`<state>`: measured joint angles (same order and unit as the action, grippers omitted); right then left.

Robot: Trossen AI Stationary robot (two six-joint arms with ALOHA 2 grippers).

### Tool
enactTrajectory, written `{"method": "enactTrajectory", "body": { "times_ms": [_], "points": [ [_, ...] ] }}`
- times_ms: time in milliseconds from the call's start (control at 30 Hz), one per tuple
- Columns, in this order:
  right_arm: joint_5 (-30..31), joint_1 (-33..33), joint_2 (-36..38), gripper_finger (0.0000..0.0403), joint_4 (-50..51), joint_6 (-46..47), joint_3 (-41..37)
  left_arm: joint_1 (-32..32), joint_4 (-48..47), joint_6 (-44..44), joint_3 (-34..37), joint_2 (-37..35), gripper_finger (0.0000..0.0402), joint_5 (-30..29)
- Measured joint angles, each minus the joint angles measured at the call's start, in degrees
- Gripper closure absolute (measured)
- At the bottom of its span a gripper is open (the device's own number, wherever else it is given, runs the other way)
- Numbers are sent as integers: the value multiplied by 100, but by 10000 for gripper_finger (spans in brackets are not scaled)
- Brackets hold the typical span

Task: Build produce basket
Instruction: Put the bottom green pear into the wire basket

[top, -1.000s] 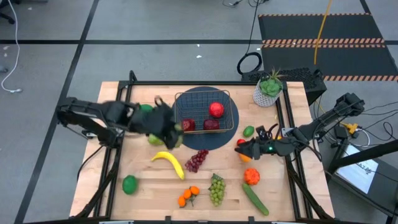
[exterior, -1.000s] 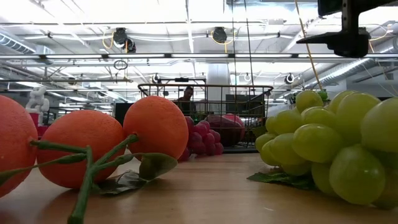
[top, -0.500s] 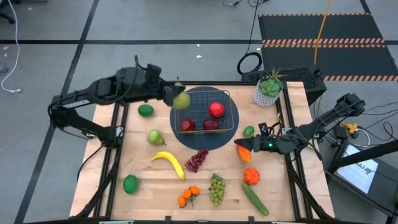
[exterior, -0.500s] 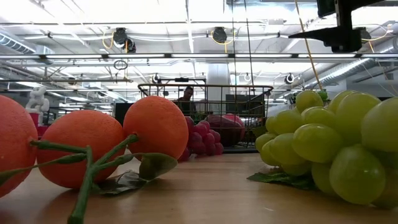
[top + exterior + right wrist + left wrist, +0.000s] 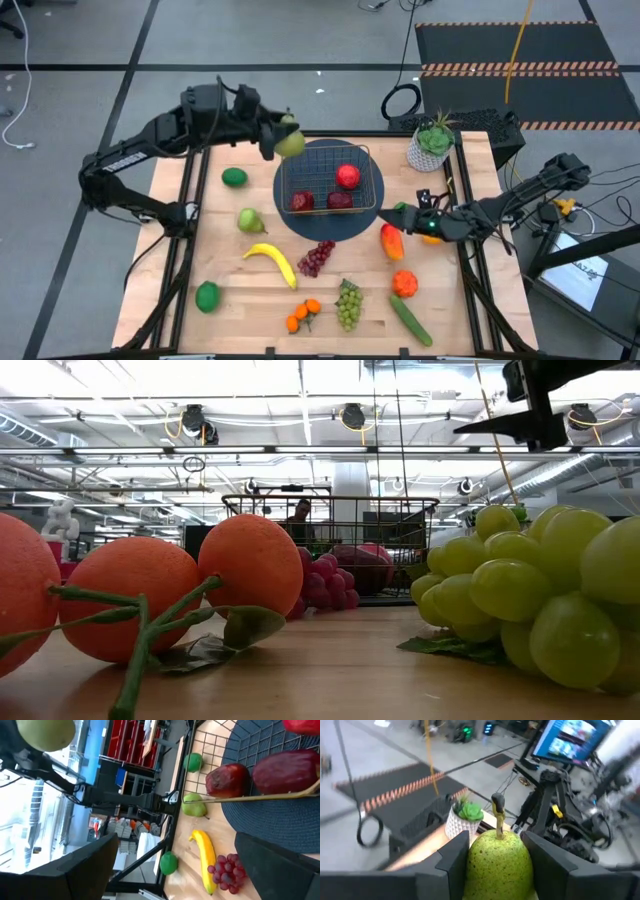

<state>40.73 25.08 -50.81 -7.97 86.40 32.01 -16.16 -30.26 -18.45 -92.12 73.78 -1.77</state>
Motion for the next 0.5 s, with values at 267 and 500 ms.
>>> {"method": "enactTrajectory", "body": {
  "times_ms": [267,500],
  "points": [
    [165,-101,0,9,-38,287,0,-118,90,1975,0,0,225,694],
    [269,-152,0,9,-81,498,0,-118,105,2996,2,3,225,753]
  ]
}}
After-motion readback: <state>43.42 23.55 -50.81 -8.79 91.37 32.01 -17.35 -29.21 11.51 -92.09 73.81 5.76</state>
